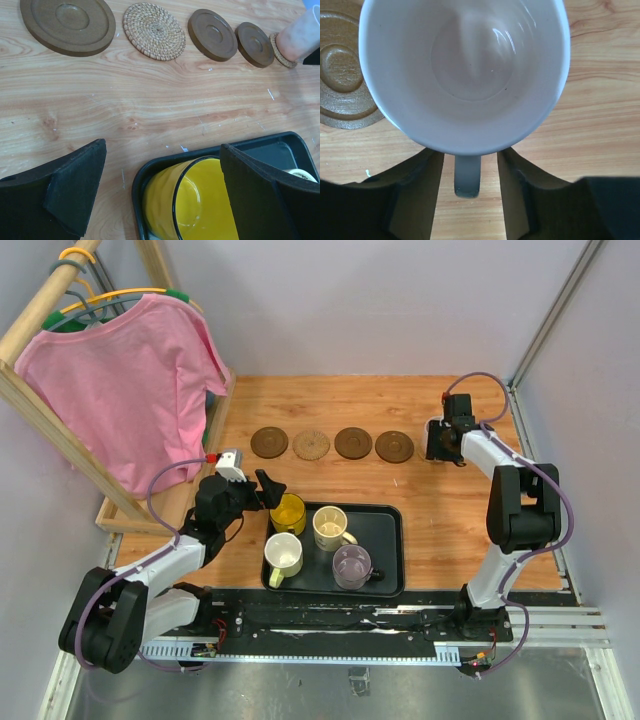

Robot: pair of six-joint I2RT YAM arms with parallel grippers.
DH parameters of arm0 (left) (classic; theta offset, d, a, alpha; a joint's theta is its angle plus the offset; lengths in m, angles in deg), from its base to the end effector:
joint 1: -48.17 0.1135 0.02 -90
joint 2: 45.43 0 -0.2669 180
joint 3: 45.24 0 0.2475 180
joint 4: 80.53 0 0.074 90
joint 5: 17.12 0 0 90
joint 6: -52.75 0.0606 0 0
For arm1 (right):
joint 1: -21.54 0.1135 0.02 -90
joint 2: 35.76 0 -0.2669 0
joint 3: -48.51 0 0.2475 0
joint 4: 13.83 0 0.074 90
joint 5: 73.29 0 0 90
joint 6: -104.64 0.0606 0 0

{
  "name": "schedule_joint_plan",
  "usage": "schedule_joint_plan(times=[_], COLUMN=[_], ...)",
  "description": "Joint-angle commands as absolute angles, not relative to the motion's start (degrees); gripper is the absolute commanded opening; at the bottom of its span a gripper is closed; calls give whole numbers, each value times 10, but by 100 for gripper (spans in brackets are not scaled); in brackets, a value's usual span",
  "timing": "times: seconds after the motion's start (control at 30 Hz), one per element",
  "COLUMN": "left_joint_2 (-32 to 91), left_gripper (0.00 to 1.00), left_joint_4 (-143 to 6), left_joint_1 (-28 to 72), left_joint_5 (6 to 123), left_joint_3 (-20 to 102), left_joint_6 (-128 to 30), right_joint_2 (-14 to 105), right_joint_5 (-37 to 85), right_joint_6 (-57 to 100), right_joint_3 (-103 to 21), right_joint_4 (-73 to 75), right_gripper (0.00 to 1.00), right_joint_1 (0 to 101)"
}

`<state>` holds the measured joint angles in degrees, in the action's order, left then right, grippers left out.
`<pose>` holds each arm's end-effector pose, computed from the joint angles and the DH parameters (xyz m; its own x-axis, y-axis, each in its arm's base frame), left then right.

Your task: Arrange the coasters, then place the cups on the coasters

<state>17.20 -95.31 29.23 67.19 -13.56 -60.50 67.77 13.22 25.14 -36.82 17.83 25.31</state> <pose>0.2237 -0.0831 0.1858 -0.4051 -0.2763 -0.8715 0.2755 0.8720 -0.4045 0.4036 0.0229 0.1929 -0.7549 0.1326 -0.6423 0.1130 0.9910 0.0717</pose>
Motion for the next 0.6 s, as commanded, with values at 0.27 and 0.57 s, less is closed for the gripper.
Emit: schedule_joint_plan(times=[0.27,0.57], left_joint_2=[152,145], left_gripper=[100,100], left_joint_4=[-956,-952], left_joint_1=[289,290], left_joint_5=[670,669], left_joint_3=[-130,-128], left_joint_6=[-604,-605], right_joint_2=[625,511], right_joint_5=[114,116], right_joint_6=[269,281], right_joint_3=[-323,-249], right_joint_4=[167,173], right_gripper=[68,70], right_joint_1=[244,245])
